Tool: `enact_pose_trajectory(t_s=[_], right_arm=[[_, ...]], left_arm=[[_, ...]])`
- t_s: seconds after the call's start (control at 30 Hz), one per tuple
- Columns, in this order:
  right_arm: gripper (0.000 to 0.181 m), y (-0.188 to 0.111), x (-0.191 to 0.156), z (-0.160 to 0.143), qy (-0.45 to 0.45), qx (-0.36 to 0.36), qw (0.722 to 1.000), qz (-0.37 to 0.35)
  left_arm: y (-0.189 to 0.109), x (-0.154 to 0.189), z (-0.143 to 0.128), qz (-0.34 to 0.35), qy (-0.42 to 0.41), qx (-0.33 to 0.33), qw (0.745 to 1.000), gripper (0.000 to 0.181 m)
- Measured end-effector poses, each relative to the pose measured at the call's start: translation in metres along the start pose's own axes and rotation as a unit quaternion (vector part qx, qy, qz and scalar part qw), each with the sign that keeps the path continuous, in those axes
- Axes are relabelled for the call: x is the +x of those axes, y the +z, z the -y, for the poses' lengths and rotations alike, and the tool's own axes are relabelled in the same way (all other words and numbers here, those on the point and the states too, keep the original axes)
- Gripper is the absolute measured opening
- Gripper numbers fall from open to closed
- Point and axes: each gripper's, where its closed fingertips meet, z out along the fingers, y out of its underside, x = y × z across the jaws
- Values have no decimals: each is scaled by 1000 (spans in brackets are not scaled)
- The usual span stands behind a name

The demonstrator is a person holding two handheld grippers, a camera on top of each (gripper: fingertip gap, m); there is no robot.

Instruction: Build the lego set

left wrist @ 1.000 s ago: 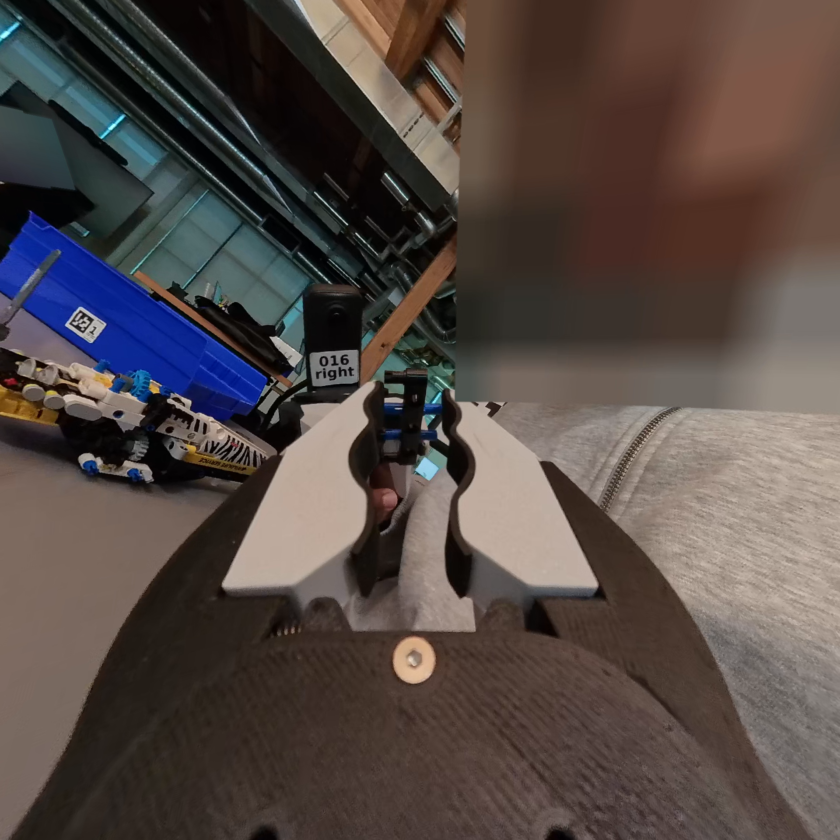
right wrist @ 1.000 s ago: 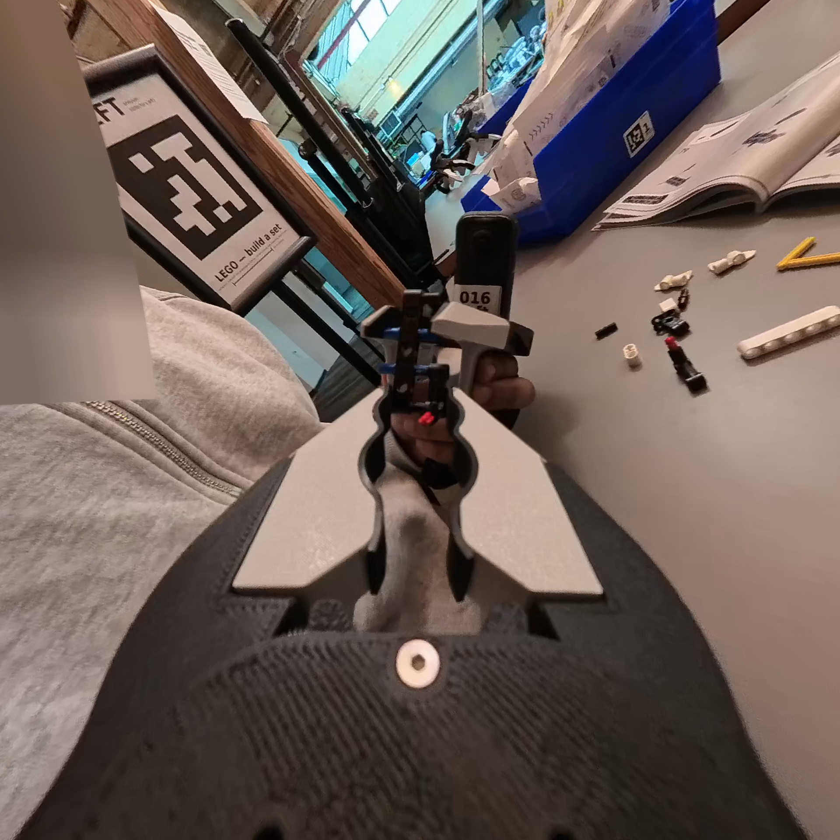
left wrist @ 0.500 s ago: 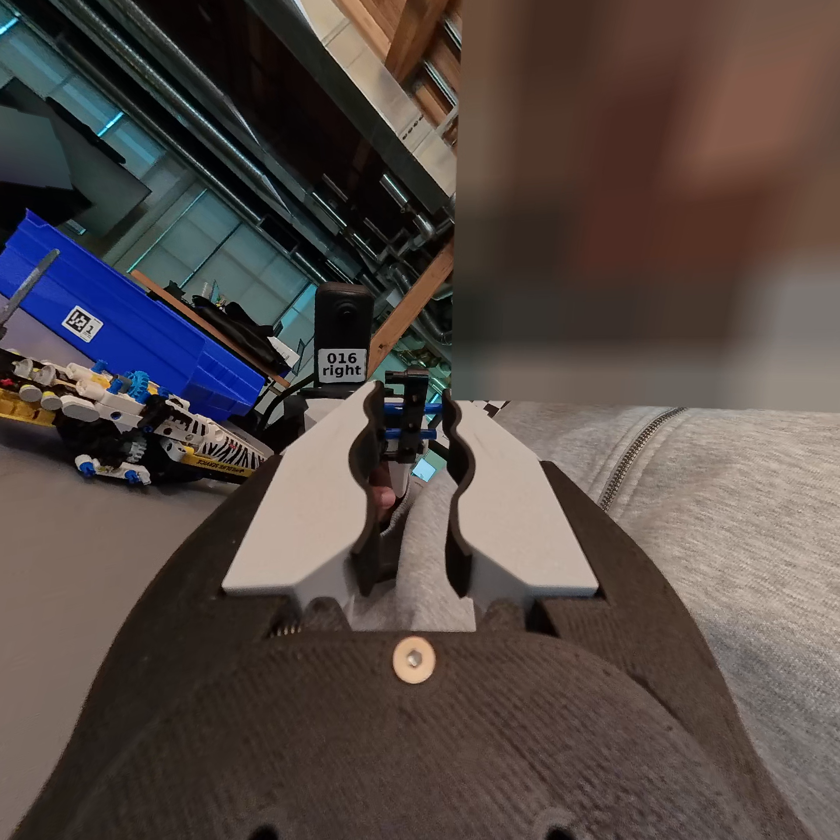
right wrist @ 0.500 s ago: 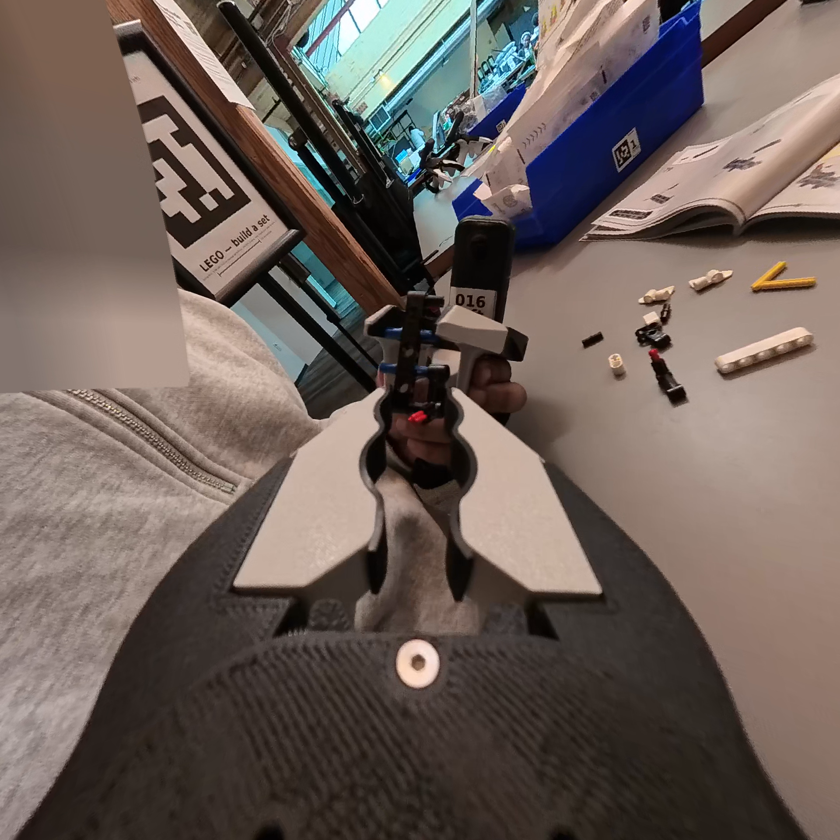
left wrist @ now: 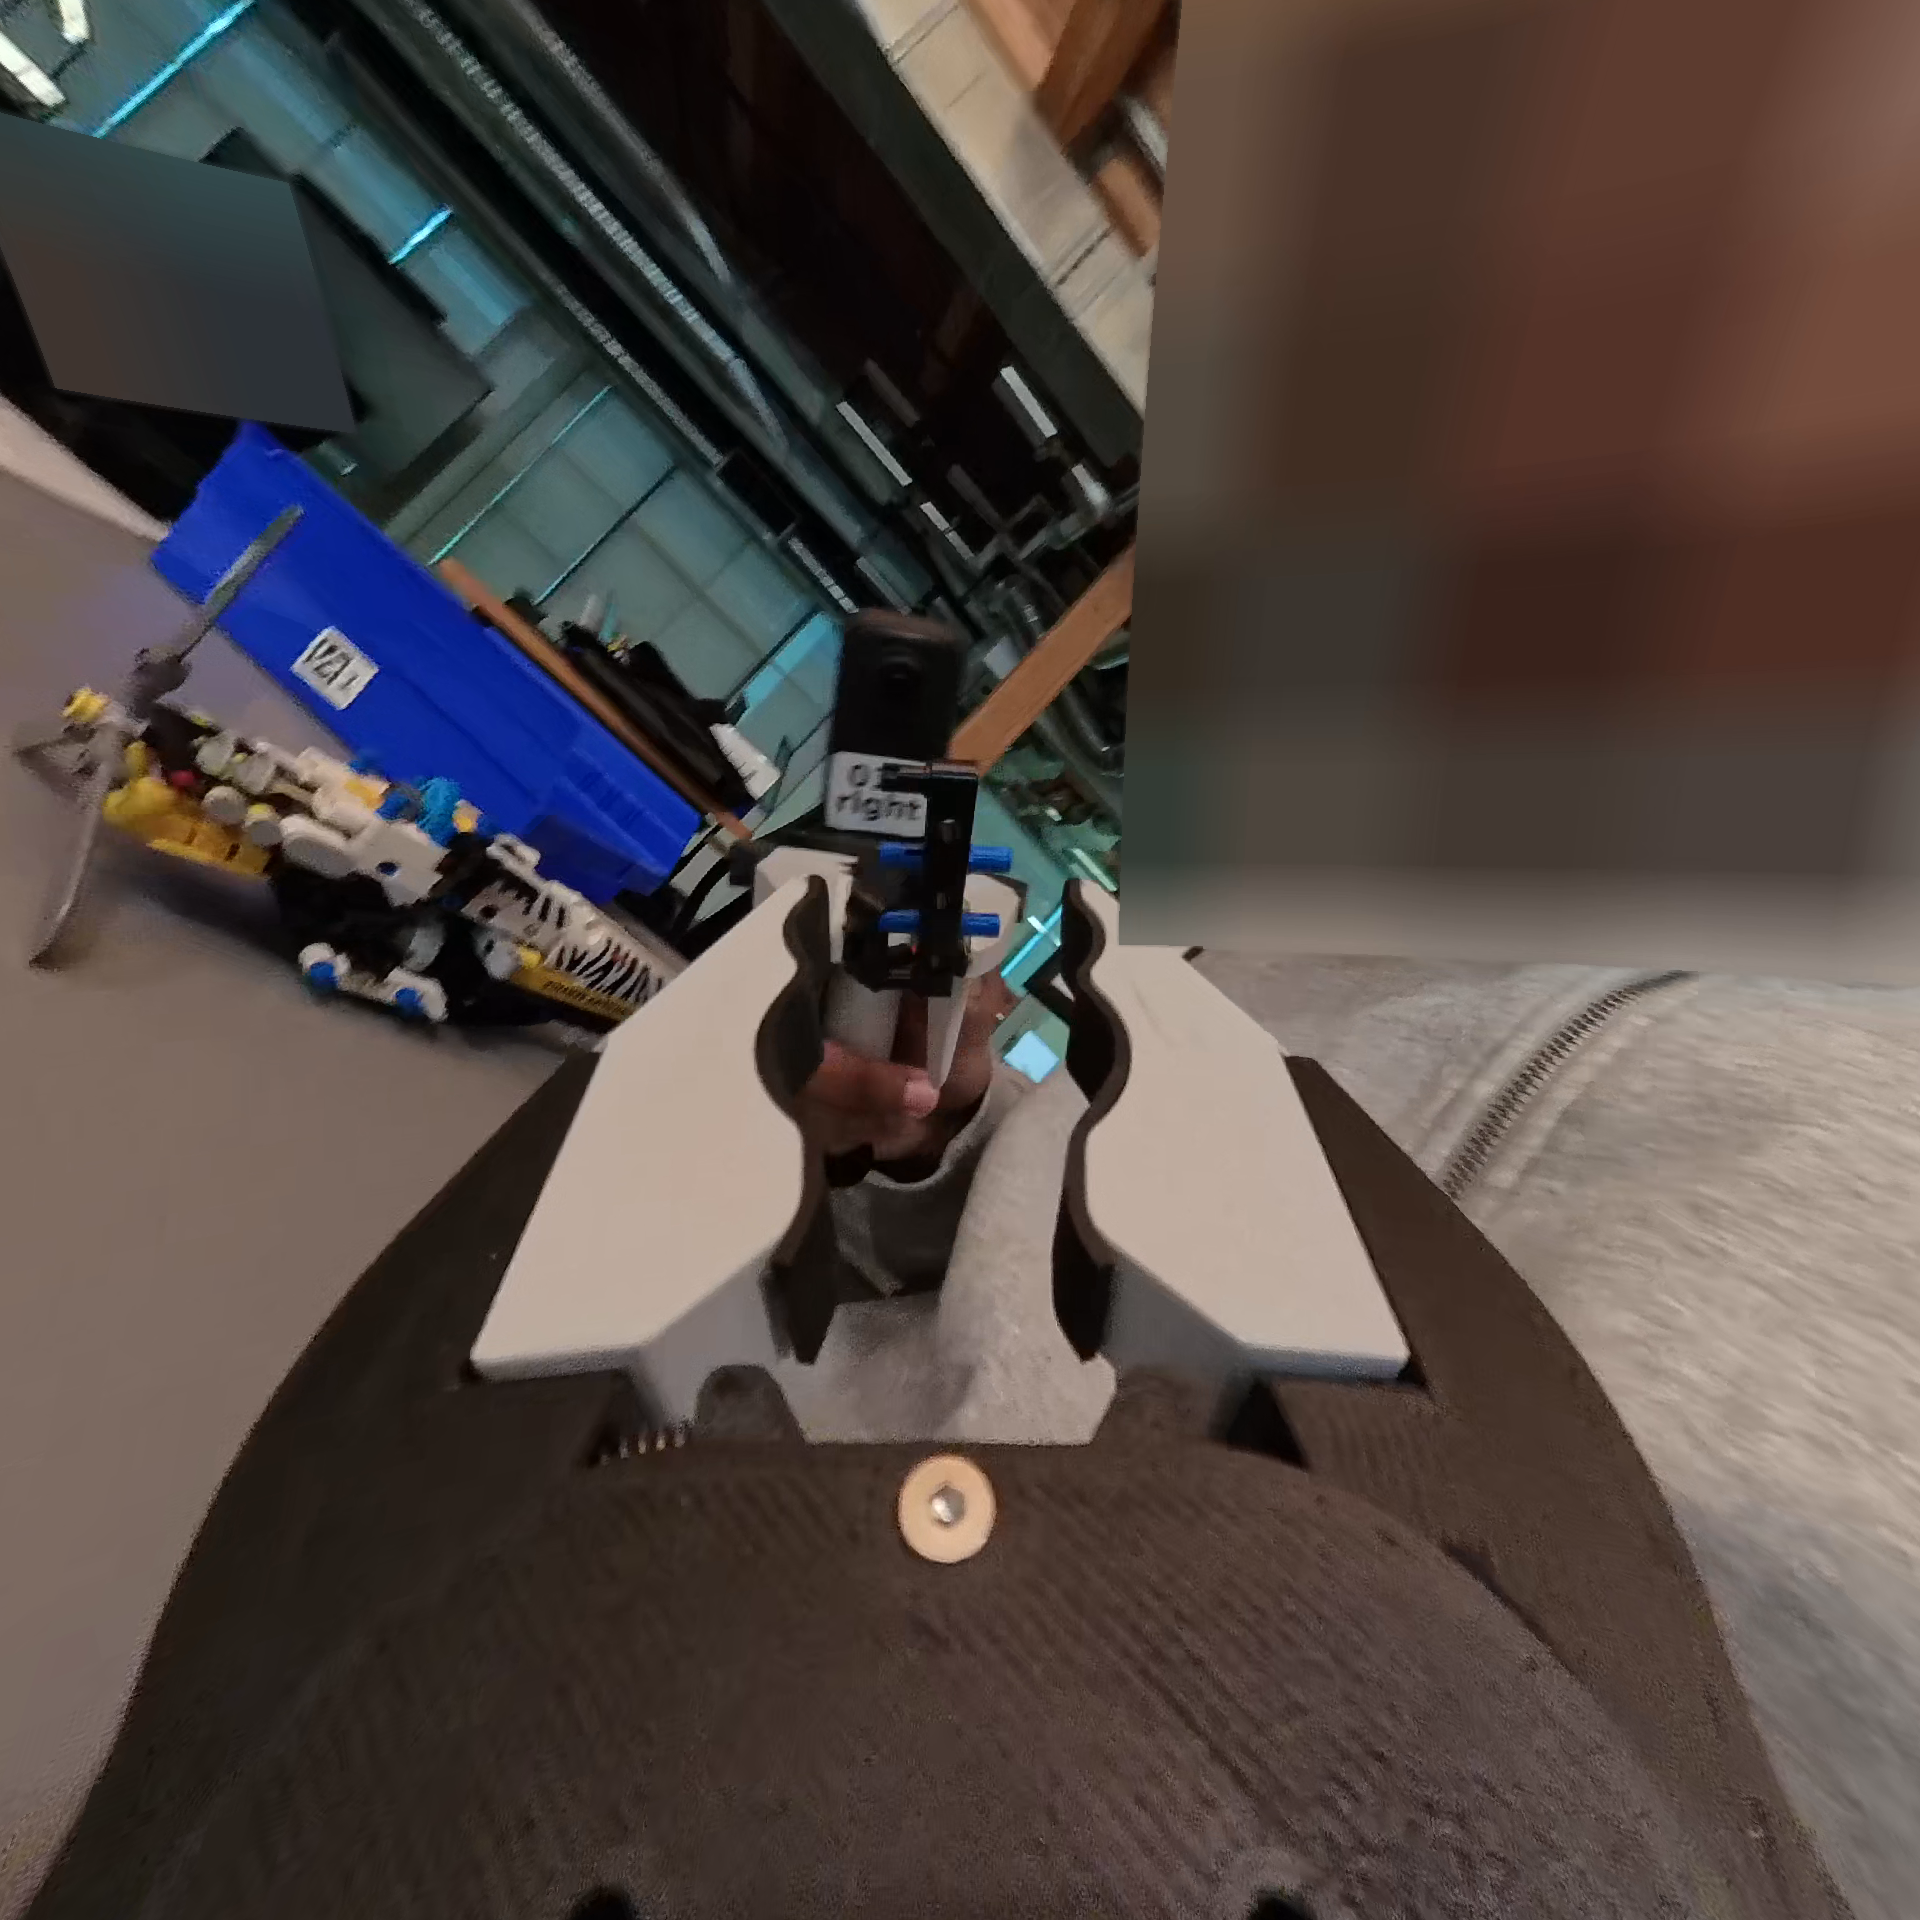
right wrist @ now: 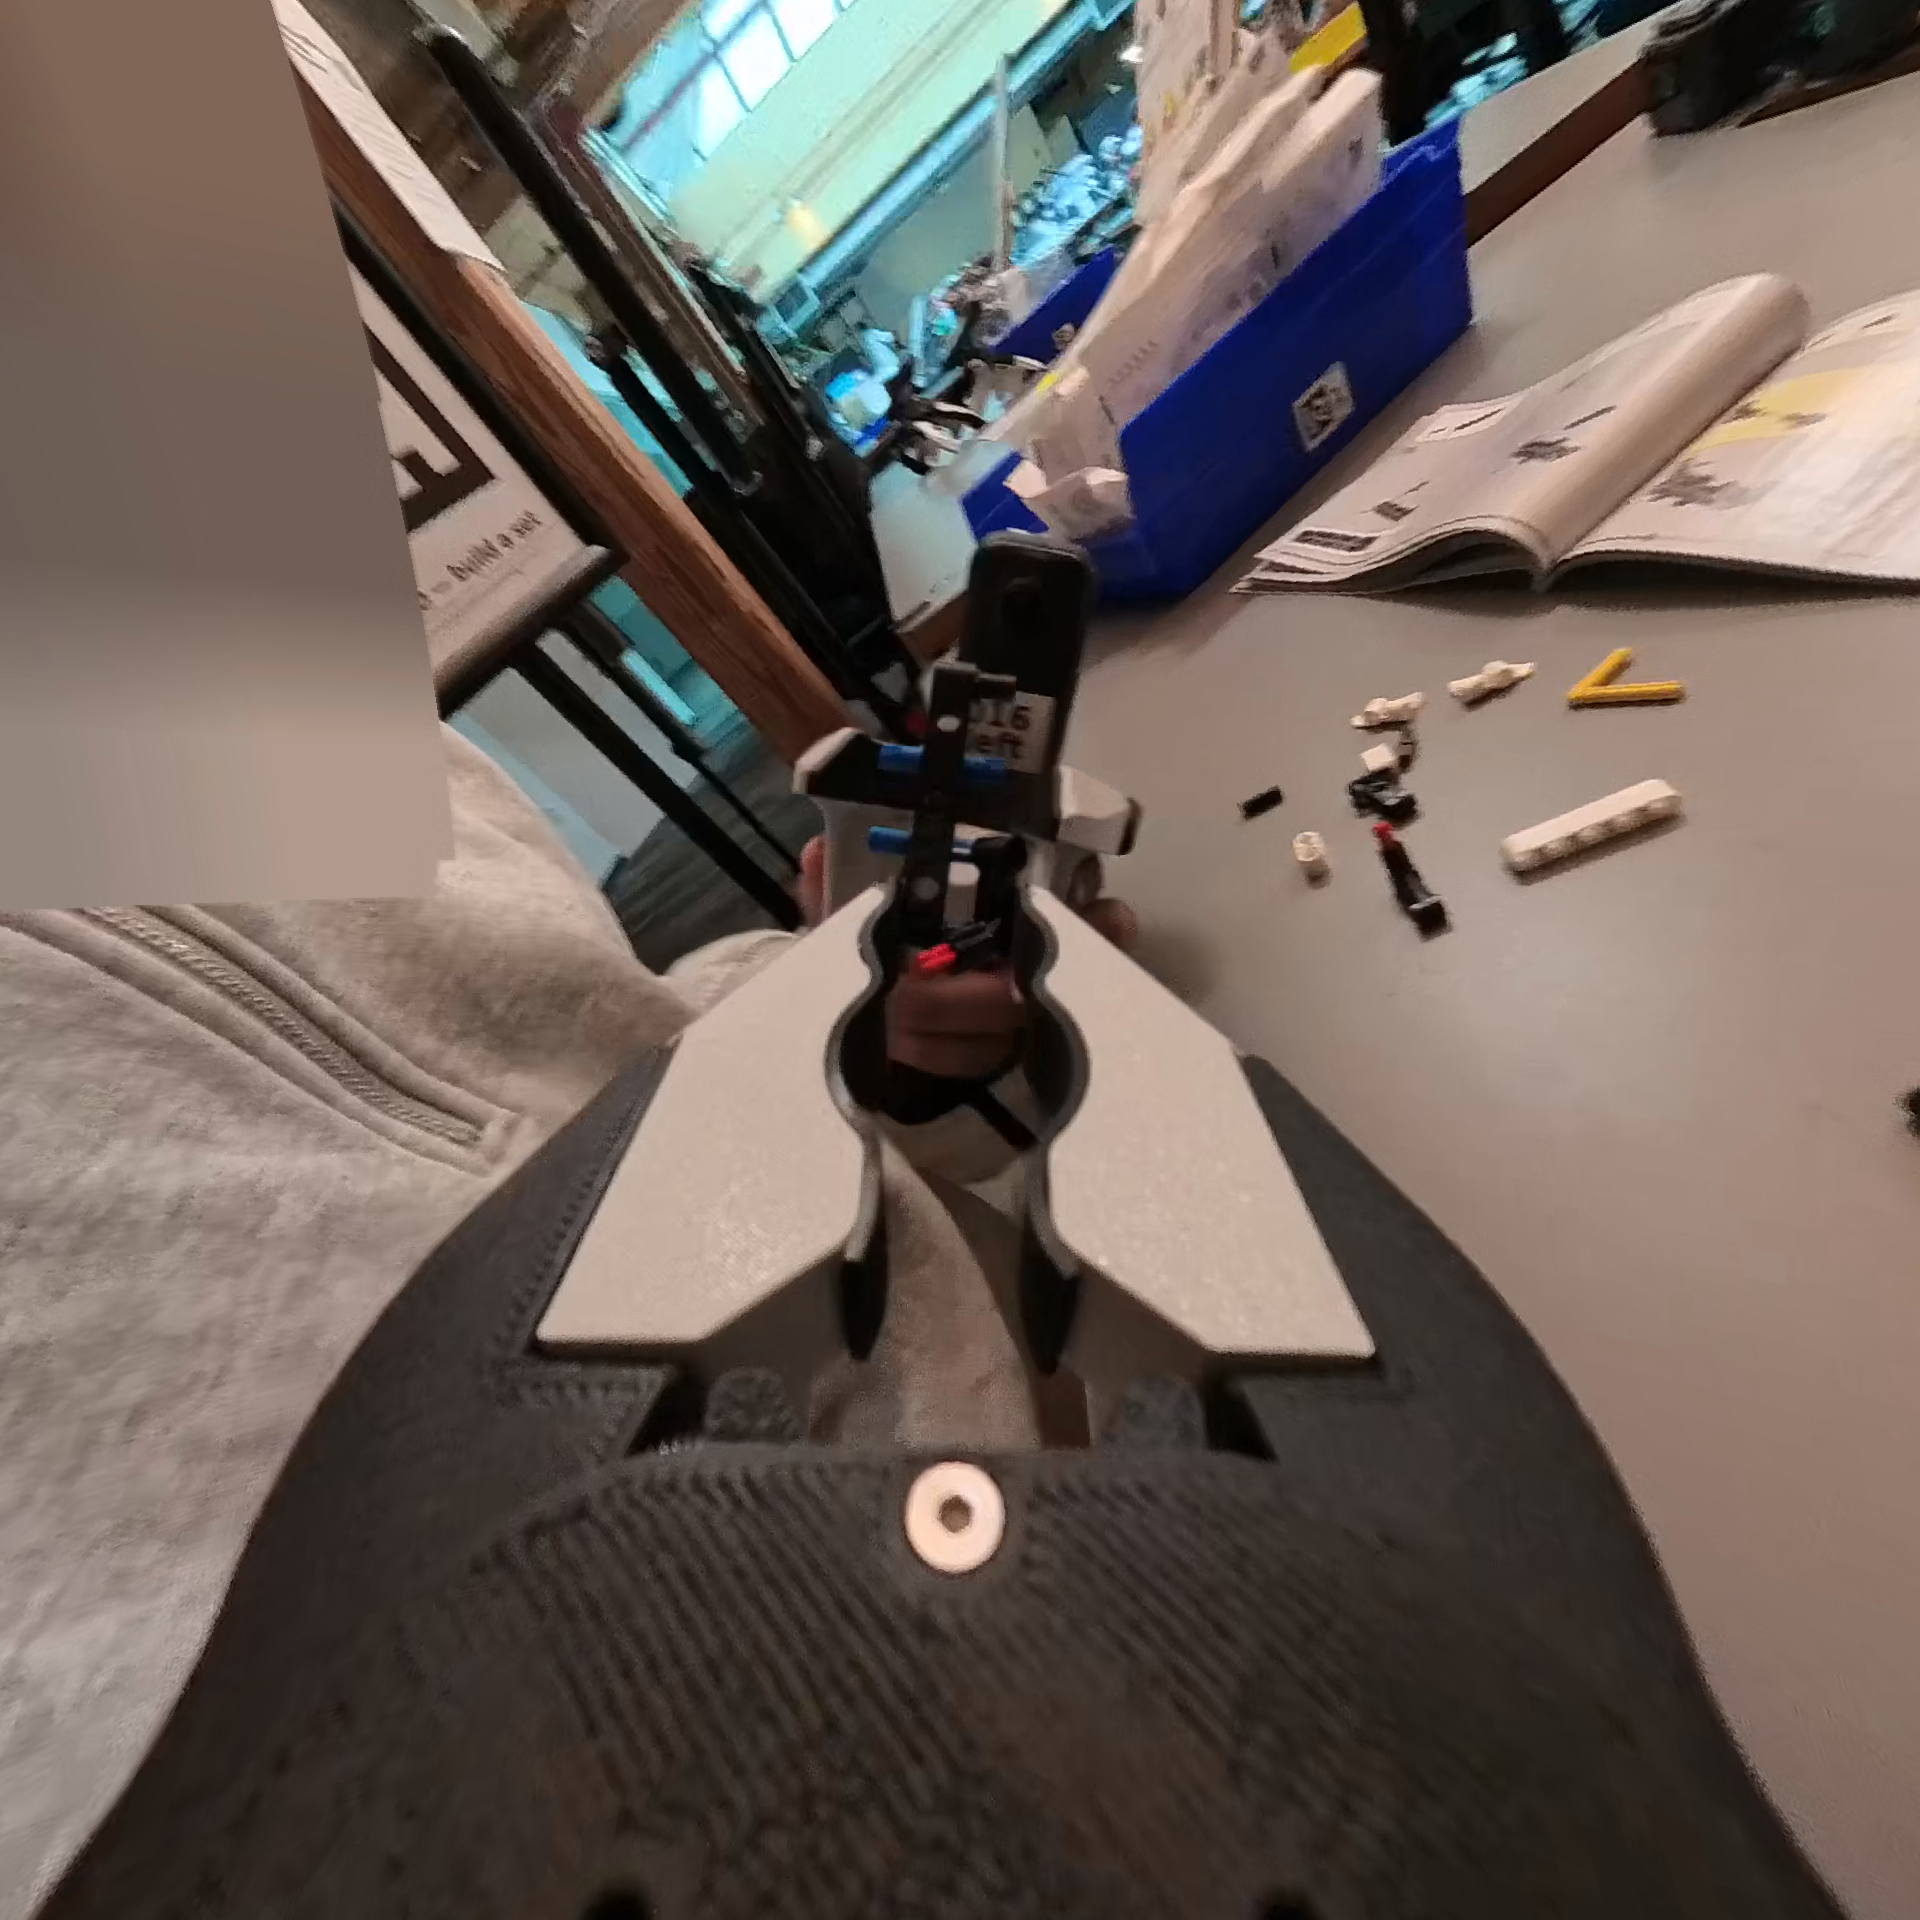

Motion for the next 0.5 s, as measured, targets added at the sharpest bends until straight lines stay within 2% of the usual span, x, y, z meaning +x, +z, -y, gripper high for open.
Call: enact_pose_trajectory(t_s=[0.03,0.13,0.2,0.5], right_arm=[[18,0,4,-1,-17,-7,1000,-21],[18,-1,12,-5,-73,-33,994,-74],[19,0,14,-6,-99,-48,990,-93],[13,-3,19,-6,-133,-55,981,-130]], left_arm=[[1,-3,-1,13,-4,-3,1000,40],[4,-6,-1,36,-6,-5,999,34],[4,-12,-3,59,-1,-13,998,23],[0,-17,-3,63,-29,0,998,17]])
